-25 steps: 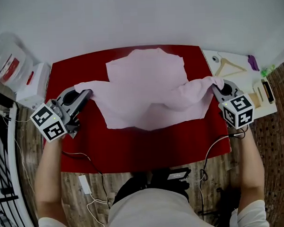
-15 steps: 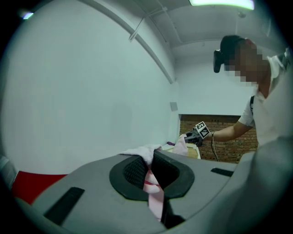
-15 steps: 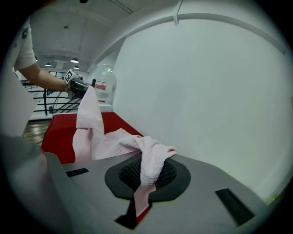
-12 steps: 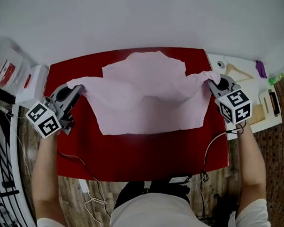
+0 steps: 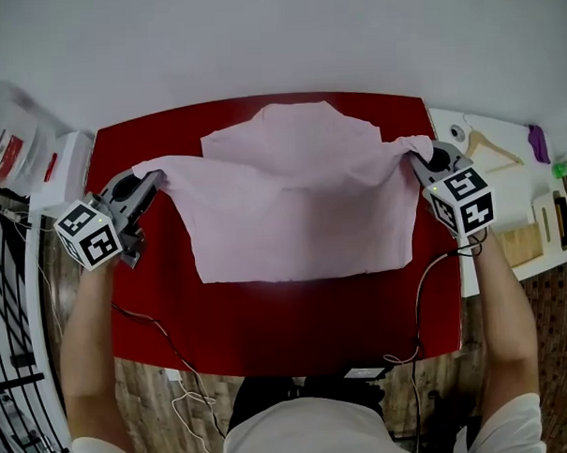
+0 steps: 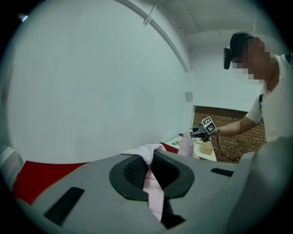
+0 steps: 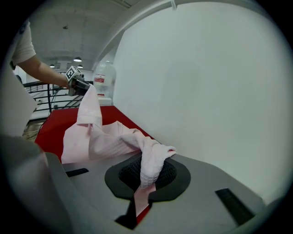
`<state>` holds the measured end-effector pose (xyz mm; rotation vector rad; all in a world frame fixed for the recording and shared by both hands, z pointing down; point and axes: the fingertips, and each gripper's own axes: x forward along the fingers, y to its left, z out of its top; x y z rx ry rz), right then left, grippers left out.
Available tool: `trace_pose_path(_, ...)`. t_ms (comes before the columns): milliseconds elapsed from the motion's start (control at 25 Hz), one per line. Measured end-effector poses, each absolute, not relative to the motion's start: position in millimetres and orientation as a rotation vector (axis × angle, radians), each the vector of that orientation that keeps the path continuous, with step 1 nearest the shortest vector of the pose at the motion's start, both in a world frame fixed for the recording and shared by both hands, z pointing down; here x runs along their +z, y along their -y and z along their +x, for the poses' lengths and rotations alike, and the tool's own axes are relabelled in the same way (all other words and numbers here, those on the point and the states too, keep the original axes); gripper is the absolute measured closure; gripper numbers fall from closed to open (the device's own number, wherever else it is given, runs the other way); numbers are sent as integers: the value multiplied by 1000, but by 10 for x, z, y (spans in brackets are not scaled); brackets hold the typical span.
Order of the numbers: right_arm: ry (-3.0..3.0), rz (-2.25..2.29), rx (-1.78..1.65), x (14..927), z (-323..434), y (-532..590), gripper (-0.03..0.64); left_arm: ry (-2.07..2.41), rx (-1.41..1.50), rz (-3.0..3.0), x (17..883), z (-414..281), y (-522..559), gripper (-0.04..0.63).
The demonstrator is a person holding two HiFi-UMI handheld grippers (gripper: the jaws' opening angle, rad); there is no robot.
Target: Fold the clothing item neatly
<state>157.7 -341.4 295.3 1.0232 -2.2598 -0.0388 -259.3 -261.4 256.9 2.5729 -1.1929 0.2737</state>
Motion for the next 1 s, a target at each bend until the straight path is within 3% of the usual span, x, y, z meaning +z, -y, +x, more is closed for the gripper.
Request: trace_pose_path(1000, 1933, 1085, 336, 4554, 1694, 4259, 592, 1059, 322, 2313, 4165, -2744, 3822, 583)
